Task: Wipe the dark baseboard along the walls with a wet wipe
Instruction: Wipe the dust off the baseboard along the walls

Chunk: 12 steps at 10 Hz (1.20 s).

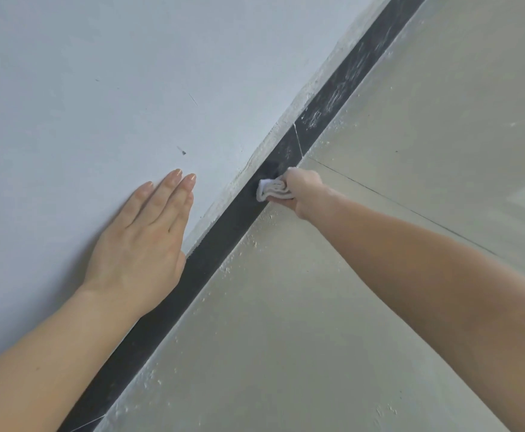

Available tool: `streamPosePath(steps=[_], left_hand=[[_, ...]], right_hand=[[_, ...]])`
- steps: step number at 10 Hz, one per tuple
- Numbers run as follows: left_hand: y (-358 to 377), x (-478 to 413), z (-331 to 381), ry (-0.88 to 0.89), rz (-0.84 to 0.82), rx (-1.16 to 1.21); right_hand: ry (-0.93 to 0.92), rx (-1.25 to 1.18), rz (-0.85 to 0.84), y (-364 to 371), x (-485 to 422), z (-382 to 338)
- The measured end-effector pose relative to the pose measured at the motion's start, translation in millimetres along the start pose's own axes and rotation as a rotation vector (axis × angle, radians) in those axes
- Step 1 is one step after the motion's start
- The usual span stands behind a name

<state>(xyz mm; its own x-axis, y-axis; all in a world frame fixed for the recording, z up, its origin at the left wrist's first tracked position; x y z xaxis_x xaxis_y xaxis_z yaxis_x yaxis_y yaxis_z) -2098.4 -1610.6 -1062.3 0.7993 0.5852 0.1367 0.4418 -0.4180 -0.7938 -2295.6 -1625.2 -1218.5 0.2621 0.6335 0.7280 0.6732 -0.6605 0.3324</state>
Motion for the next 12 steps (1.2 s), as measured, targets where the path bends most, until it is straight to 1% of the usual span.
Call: streamPosePath(steps=[1, 2, 3, 4, 5, 6, 7, 8, 9, 10, 11, 12], left_hand=[[-1, -1, 0, 0.008, -0.002, -0.02], [-1, -6, 1, 0.013, 0.017, 0.003], [2, -15, 8, 0.041, 0.05, -0.015], [6, -30, 14, 0.089, 0.081, -0.081], [8, -46, 16, 0.104, 0.107, -0.123], [14, -55, 13, 0.107, 0.144, -0.137], [28, -51, 9, 0.15, 0.122, -0.165], [33, -51, 8, 0.181, 0.14, -0.206], [33, -53, 11, 0.191, 0.197, -0.241], [35, -53, 11, 0.203, 0.226, -0.287], [34, -53, 11, 0.198, 0.241, -0.314], [34, -53, 12, 0.196, 0.249, -0.326]], right_hand=[[-0.109, -0.153, 0.163, -25, -7, -14], [-0.027, -0.111, 0.344, -27, -15, 9], [0.098, -0.008, 0.074, 1, 21, 48], [0.268, 0.102, -0.188, 28, 58, 100], [0.316, 0.198, -0.327, 47, 66, 131], [0.32, 0.17, -0.292, 53, 52, 132], [0.285, 0.134, -0.116, 37, 20, 114], [0.157, 0.102, 0.021, 8, -9, 73], [0.021, 0.074, 0.032, -16, -27, 13], [-0.077, 0.015, 0.109, -37, -47, -30], [-0.122, -0.105, 0.29, -59, -51, -39], [-0.099, -0.239, 0.289, -63, -40, -19]])
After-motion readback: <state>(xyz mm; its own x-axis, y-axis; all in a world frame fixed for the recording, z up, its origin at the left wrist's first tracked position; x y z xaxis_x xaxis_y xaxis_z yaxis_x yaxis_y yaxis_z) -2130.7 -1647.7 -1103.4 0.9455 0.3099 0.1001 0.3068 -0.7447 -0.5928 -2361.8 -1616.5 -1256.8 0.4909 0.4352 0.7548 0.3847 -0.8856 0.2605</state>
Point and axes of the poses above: each hand's wrist, its own x-axis away from the middle knuckle, its own y-axis out of the palm, z = x × y, the point moved 4 cm from there along -x, towards the middle knuckle, and after that the axes turned 1 degree about -y, right-handed, at the moved point
